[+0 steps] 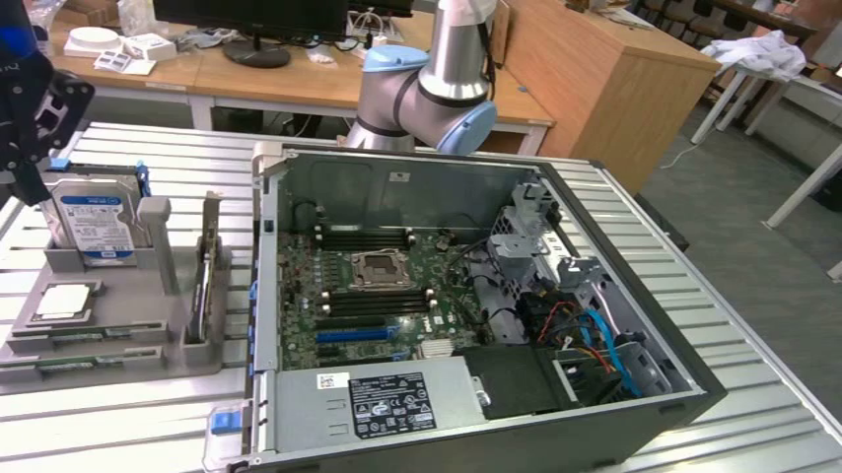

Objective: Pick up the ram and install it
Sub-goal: 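Pick up the ram and move it above insertion slot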

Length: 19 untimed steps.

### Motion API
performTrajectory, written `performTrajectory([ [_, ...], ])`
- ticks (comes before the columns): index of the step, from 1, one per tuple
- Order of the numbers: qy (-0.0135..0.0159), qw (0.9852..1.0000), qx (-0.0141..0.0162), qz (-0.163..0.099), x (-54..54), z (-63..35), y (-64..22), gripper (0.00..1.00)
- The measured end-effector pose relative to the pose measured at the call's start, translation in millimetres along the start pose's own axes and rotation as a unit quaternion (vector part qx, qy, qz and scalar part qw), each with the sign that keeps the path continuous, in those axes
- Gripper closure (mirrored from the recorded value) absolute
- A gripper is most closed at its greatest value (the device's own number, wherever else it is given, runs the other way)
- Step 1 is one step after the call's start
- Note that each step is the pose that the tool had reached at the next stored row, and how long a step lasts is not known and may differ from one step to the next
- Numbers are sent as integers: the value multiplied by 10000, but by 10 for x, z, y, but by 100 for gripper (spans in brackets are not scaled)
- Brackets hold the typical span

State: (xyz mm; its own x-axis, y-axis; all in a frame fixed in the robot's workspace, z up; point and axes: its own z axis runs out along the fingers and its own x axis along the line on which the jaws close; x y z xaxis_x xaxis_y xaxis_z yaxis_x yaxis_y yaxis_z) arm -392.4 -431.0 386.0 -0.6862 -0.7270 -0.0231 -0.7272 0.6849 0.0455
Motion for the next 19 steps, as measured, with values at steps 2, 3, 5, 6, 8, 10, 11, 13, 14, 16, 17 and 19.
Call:
performTrajectory([
  [2,8,9998,-4,-180,0,1,0,89],
  [3,13,9996,-6,-278,0,1,0,89],
  [5,22,9990,-10,-457,0,2,0,89],
  [6,26,9985,-12,-544,0,2,0,89],
  [8,34,9974,-16,-723,0,3,0,89],
  [10,43,9958,-20,-910,0,4,0,89],
  [11,47,9950,-22,-1000,0,4,0,89],
  [13,55,9930,-26,-1178,0,5,0,89],
  [14,59,9919,-28,-1267,0,5,0,89],
  [16,67,9894,-32,-1451,0,6,0,89],
  [17,71,9880,-35,-1540,0,6,0,89],
  [19,79,9851,-39,-1717,0,7,0,89],
])
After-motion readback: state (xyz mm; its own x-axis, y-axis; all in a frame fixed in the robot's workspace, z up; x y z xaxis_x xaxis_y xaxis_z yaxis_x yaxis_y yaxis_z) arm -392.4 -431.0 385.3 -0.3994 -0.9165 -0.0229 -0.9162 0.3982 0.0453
